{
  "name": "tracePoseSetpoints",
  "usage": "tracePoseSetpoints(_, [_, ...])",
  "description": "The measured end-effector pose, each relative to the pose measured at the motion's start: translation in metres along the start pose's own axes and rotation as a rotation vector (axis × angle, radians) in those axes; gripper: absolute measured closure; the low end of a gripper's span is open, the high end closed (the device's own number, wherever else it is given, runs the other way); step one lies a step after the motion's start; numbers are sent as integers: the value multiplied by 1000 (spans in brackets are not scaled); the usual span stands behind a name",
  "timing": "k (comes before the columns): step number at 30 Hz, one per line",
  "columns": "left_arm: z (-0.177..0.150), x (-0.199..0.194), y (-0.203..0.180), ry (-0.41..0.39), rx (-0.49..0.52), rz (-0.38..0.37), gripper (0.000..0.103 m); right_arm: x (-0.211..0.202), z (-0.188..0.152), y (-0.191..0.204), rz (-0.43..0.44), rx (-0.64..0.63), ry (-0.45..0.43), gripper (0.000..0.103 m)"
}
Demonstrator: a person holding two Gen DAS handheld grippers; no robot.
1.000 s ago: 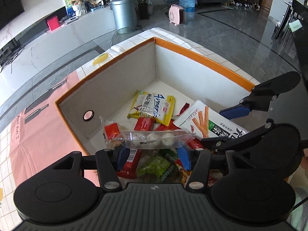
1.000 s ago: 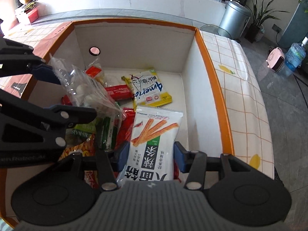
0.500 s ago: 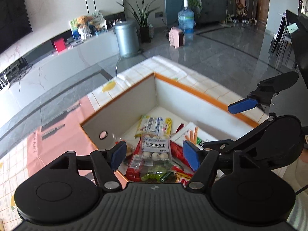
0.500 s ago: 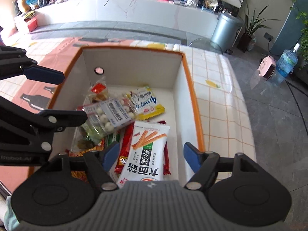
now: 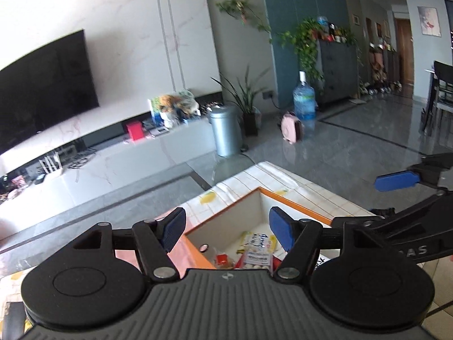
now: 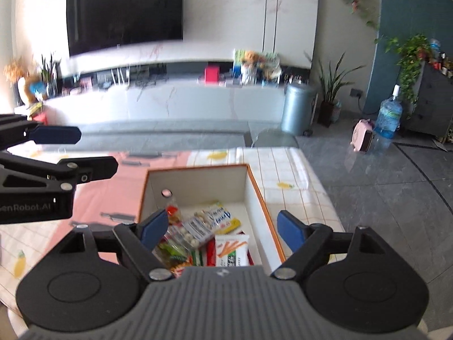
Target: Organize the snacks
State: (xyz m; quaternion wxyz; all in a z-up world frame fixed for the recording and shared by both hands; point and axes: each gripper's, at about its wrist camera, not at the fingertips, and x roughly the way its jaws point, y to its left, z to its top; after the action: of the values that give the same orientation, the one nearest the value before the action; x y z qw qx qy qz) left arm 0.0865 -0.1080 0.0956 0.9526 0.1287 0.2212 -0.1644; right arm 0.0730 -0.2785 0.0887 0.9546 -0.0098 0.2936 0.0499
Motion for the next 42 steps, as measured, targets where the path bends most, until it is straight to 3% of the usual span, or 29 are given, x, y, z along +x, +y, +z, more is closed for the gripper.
tracePoseSetpoints(3, [-16, -19, 3, -30, -28, 50, 24, -26, -14, 12, -3, 29, -71, 10])
tracePoseSetpoints(8, [-51, -33, 8, -27, -102, 120, 24, -47, -50, 36, -18, 71, -124, 9])
tracePoseSetpoints(12, [-76, -38, 16, -17, -168, 159, 24, -46, -79, 58, -31, 80, -111, 9])
tracePoseSetpoints(15, [-92, -39, 21, 11, -199, 182, 18, -45, -94, 66, -40, 114, -100, 9])
tracePoseSetpoints(22, [-119, -33, 21, 110, -174, 233, 17, -36, -120, 87, -56, 101, -67, 9])
tracePoseSetpoints(28, [-134, -30, 22, 173, -213, 204, 17, -29, -131, 92, -77, 89, -30, 9])
tracePoseSetpoints(42, [-149, -38, 24, 203, -219, 223, 17, -22, -137, 93, -92, 90, 2, 9])
